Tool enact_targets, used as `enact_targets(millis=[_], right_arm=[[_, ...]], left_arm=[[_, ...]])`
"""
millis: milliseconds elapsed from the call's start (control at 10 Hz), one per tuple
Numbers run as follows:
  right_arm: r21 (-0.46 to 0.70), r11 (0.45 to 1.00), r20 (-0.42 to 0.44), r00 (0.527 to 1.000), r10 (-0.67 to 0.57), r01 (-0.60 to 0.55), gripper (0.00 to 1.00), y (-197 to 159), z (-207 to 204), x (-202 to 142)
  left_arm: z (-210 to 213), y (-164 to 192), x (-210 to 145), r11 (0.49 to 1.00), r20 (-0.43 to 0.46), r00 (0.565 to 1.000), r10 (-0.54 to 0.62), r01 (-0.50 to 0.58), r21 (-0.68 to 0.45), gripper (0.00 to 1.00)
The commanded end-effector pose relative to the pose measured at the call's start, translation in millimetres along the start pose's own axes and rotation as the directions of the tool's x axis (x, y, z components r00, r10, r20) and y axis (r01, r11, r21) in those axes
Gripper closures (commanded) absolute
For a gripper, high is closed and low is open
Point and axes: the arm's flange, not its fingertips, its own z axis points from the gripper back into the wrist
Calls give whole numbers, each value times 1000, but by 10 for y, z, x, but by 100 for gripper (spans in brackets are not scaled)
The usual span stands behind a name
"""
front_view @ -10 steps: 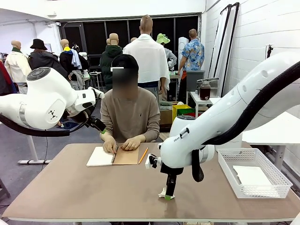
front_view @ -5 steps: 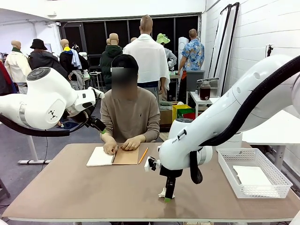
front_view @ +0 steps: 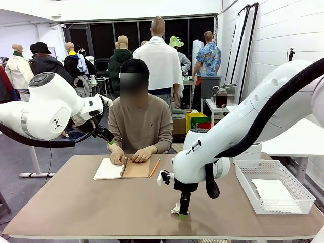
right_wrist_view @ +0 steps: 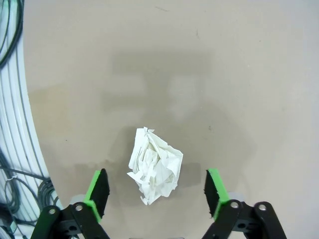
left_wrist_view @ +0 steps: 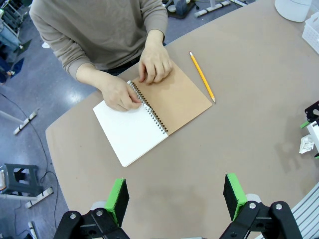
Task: Sort the paper based on its condition.
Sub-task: If a person hands you a paper, place it in the Organizing basket , and if it's crumpled, put it in the Trash can.
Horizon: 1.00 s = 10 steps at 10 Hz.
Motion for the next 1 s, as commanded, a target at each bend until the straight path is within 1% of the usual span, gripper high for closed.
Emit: enact_targets(millis=[0, 300, 400, 600, 900], right_arm=[[-1, 1000, 4, 1000, -11, 11, 26, -41, -44, 63], [7, 1000, 23, 1000, -18, 18, 26, -68, -58, 67], [11, 1000, 26, 999, -22, 22, 41, -73, -61, 60], [30, 999, 38, 999, -30, 29, 81, -83, -57, 45], [37, 999, 17, 999, -29, 28, 81, -99, -50, 19]], left_arm=[[-1, 7, -5, 1000, 0, 1000, -3, 3, 0, 0], [-1, 7, -5, 1000, 0, 1000, -3, 3, 0, 0], [-1, 7, -5, 1000, 0, 1000, -3, 3, 0, 0], [-1, 7, -5, 1000, 0, 1000, -3, 3, 0, 0], [-1, 7, -5, 1000, 0, 1000, -3, 3, 0, 0]])
